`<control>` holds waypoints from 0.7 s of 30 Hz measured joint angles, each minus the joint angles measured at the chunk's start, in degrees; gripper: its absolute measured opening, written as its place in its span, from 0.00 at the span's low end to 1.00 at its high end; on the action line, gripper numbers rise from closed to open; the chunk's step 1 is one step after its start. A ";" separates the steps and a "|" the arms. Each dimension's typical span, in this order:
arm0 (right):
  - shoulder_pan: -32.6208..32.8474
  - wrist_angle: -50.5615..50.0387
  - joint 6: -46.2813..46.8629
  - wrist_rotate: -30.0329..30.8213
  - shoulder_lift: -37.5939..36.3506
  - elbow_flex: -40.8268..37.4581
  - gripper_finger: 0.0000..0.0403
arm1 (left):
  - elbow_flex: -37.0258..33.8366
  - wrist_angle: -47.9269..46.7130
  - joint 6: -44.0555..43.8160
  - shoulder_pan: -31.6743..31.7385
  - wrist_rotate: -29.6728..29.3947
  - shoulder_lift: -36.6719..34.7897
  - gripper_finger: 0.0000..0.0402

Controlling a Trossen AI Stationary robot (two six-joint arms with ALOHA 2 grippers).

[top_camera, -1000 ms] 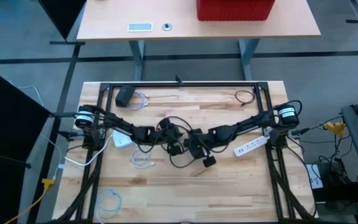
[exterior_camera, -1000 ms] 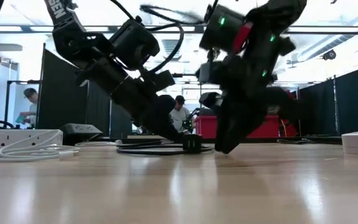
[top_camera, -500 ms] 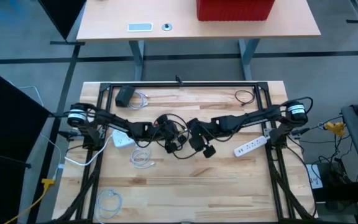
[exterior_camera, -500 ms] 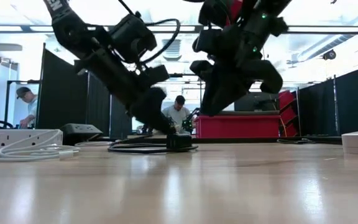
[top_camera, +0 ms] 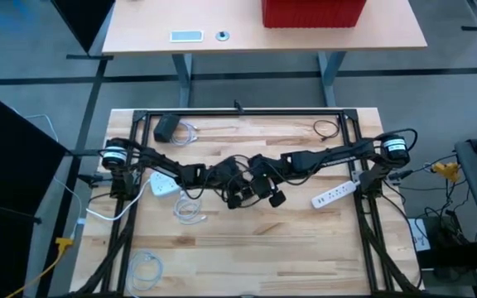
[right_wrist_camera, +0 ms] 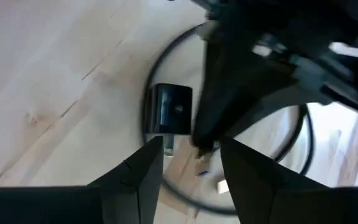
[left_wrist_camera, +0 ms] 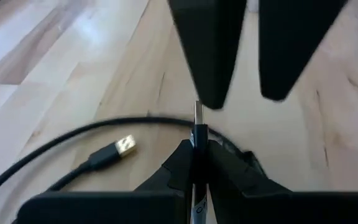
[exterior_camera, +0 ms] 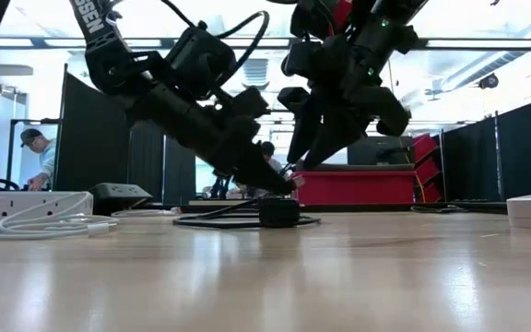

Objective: Insert USB
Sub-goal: Insert the bottom black charger cable into the black charger adapter

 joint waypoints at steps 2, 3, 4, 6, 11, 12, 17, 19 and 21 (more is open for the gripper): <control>0.55 -0.09 1.34 -1.10 0.00 0.00 0.37 | 0.00 -0.27 0.00 0.03 0.03 0.00 0.06; 0.75 0.17 2.40 -1.77 0.00 0.00 0.37 | 0.00 -0.78 0.00 0.04 -0.07 -0.02 0.06; 0.97 0.35 3.68 -1.83 0.00 -0.02 0.37 | 0.00 -1.21 0.00 0.04 -0.26 -0.02 0.06; 1.23 0.53 4.83 -2.03 0.00 -0.05 0.36 | -0.01 -2.18 0.05 0.10 -0.50 -0.19 0.06; 1.47 4.28 7.80 -2.35 0.00 -1.29 0.38 | -0.02 -2.34 0.47 0.17 -2.16 -1.50 0.06; 1.47 5.48 8.00 -2.81 0.00 -1.70 0.38 | -0.02 -2.97 0.62 0.17 -2.82 -1.71 0.06; 1.37 8.51 7.57 -3.14 1.20 -2.43 0.41 | -0.02 -7.85 -0.22 0.17 -4.99 -1.58 0.06; 1.34 10.33 7.61 -3.12 2.45 -2.41 0.41 | -0.02 -9.42 -1.54 0.17 -6.42 -1.27 0.06; 1.34 11.01 7.60 -3.20 4.40 -2.44 0.42 | -0.13 -10.07 -2.25 0.17 -6.56 -0.66 0.06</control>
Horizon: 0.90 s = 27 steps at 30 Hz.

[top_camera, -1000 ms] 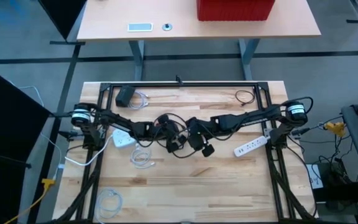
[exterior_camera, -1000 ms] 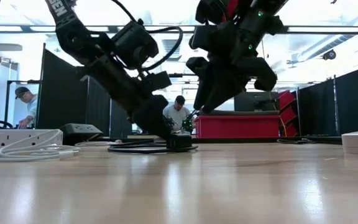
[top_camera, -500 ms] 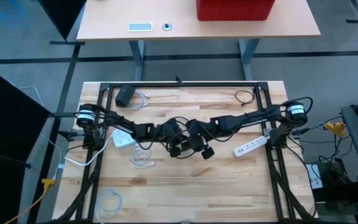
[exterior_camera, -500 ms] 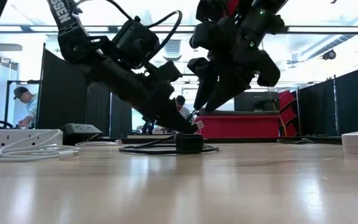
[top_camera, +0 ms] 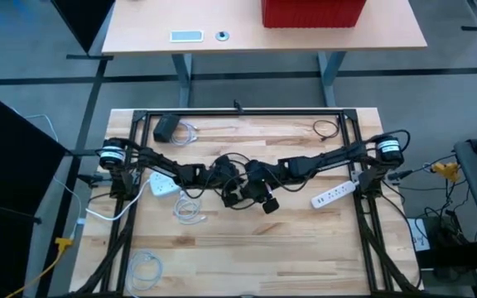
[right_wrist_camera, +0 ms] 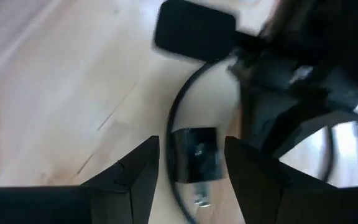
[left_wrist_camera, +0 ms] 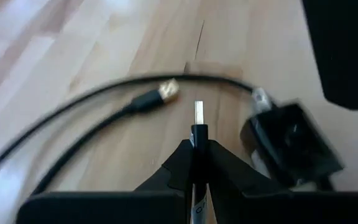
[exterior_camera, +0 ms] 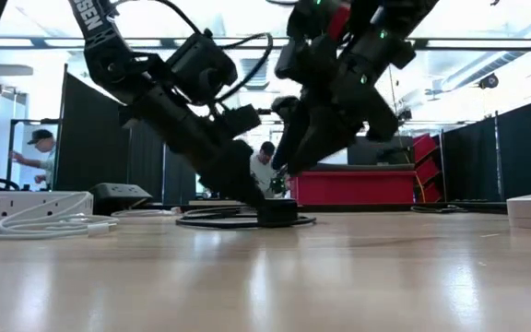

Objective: Insert USB
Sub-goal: Insert the bottom black charger cable into the black charger adapter

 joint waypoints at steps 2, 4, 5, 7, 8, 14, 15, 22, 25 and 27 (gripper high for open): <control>-0.11 0.93 -1.16 -0.02 1.86 -0.01 0.42 | 0.00 0.21 -0.10 0.00 0.00 0.29 0.06; -0.55 1.48 -2.21 -0.17 3.08 -0.01 0.42 | 0.00 0.63 -0.36 0.00 0.00 0.32 0.06; -0.82 1.86 -2.32 -0.21 3.56 -0.01 0.42 | 0.00 0.73 -0.41 -0.05 0.00 0.41 0.06; -1.36 2.24 -2.28 -0.88 3.73 0.01 0.41 | 0.00 0.81 -0.35 -0.26 0.17 0.60 0.06; -1.59 2.17 -2.22 -1.35 3.67 0.01 0.41 | 0.00 0.86 -0.14 -0.34 0.53 0.61 0.06; -1.47 2.09 -2.20 -1.57 1.34 -0.03 0.43 | 0.02 4.92 1.48 -0.55 2.02 2.93 0.06; -1.51 2.10 -2.24 -1.53 1.24 0.01 0.43 | 0.02 6.02 1.82 -0.55 2.48 3.68 0.06; -1.63 0.28 0.43 -1.62 1.48 0.02 0.43 | 0.20 9.89 1.60 -0.52 3.76 6.38 0.06; -2.00 -0.56 -0.86 -1.81 1.59 -0.21 0.44 | 0.20 9.93 2.04 -0.52 4.00 6.21 0.06; -2.80 -0.27 -1.08 -3.55 1.59 -0.21 0.45 | 0.14 10.39 2.21 -0.48 4.75 6.17 0.06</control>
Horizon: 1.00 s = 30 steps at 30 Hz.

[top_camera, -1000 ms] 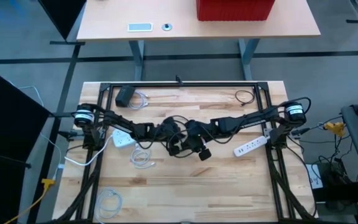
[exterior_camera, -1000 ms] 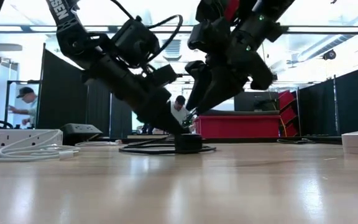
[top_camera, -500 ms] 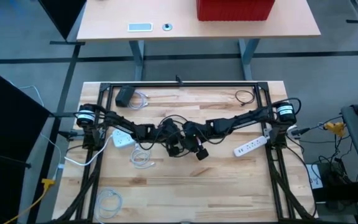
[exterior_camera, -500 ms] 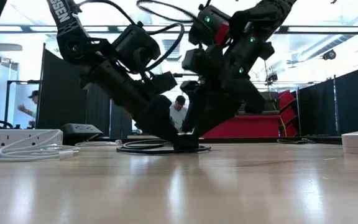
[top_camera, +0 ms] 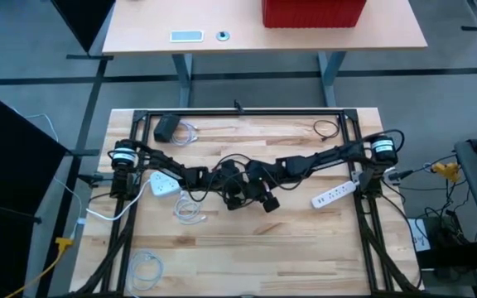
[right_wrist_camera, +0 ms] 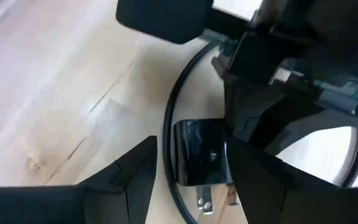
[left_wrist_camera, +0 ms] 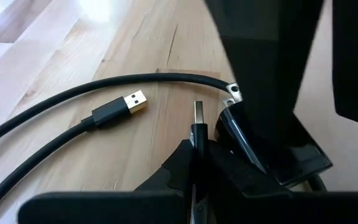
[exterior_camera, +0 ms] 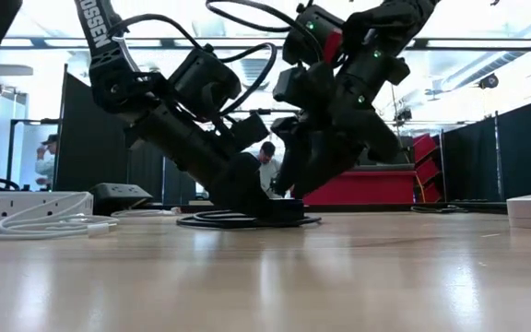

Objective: Insert USB
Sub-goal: Insert the bottom black charger cable into the black charger adapter

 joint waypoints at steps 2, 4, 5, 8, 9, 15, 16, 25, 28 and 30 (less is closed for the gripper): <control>-0.90 -0.03 0.04 -1.98 0.00 -0.02 0.45 | -0.02 0.17 0.01 -0.10 0.25 0.00 0.06; -1.74 0.03 0.00 -2.40 0.00 -0.02 0.45 | -0.03 0.17 0.00 -0.21 0.37 0.00 0.06; -2.06 0.04 -0.12 -2.40 0.00 -0.04 0.45 | -0.03 0.17 -0.01 -0.22 0.47 0.00 0.06; -2.44 0.01 -0.14 -2.38 0.00 -0.17 0.45 | -0.03 0.17 -0.16 -0.22 0.65 0.00 0.06; -2.41 0.06 -0.18 -2.46 0.00 -0.23 0.45 | -0.03 0.17 -0.18 -0.22 0.65 0.00 0.06; -2.18 2.12 -0.61 -5.13 1.00 -1.40 0.45 | -0.01 0.17 -0.58 -0.23 0.69 0.01 0.06; -2.18 2.46 -0.63 -5.12 1.42 -1.40 0.45 | -0.01 0.17 -0.61 -0.26 0.69 0.01 0.06; -2.18 3.61 0.00 -5.21 3.53 -1.33 0.45 | -0.01 0.02 -0.63 -0.29 0.65 0.02 0.06; -2.18 3.48 0.89 -5.13 3.61 -1.27 0.45 | -0.01 0.06 -0.64 -0.31 0.63 0.02 0.06; -2.18 3.50 1.03 -5.11 3.61 -1.27 0.45 | -0.01 0.03 -0.64 -0.31 0.59 0.02 0.06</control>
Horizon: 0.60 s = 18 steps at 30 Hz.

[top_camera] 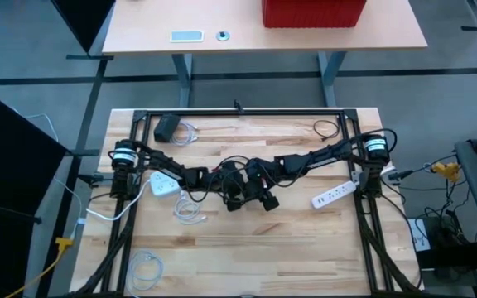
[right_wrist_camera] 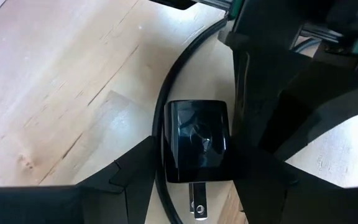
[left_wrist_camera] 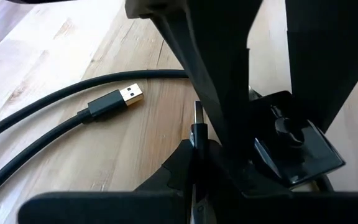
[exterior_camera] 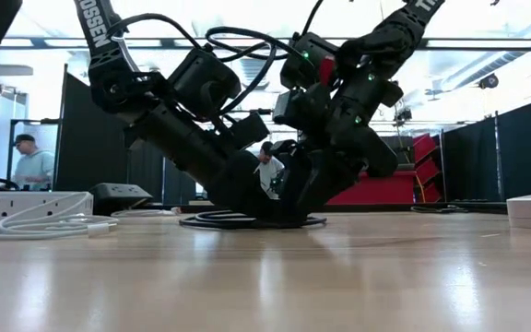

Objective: Insert USB
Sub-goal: Insert the bottom black charger cable into the black charger adapter

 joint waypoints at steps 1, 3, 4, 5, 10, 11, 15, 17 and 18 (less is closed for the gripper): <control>0.00 0.02 0.06 0.05 0.00 0.00 0.45 | 0.00 -0.01 0.00 0.00 -0.05 0.00 0.06; 0.00 0.15 0.30 0.00 0.32 0.04 0.45 | 0.00 -0.01 0.00 0.00 -0.12 0.00 0.06; 0.00 0.17 0.52 0.00 0.56 0.04 0.45 | 0.00 -0.04 0.00 0.00 -0.12 0.00 0.06; 0.00 0.22 0.84 0.01 0.93 0.08 0.44 | 0.00 -0.02 0.00 0.00 -0.14 0.00 0.06; 0.36 0.62 2.33 1.10 1.95 0.28 0.36 | 0.09 -2.87 -0.01 -0.02 -0.14 -1.14 0.06; 0.43 0.47 2.44 1.59 1.73 0.28 0.36 | 0.09 -4.06 0.01 -0.02 -0.12 -1.72 0.06; 1.00 -1.32 1.77 2.21 -0.57 0.00 0.36 | -0.04 -7.75 0.11 -0.07 -0.09 -3.65 0.06; 1.29 -1.90 2.05 2.41 -2.75 -0.04 0.36 | -0.04 -9.94 0.19 -0.10 -0.12 -4.61 0.06; 1.44 -2.44 2.75 2.48 -3.88 -0.01 0.36 | -0.04 -11.19 0.20 -0.16 -0.13 -5.07 0.06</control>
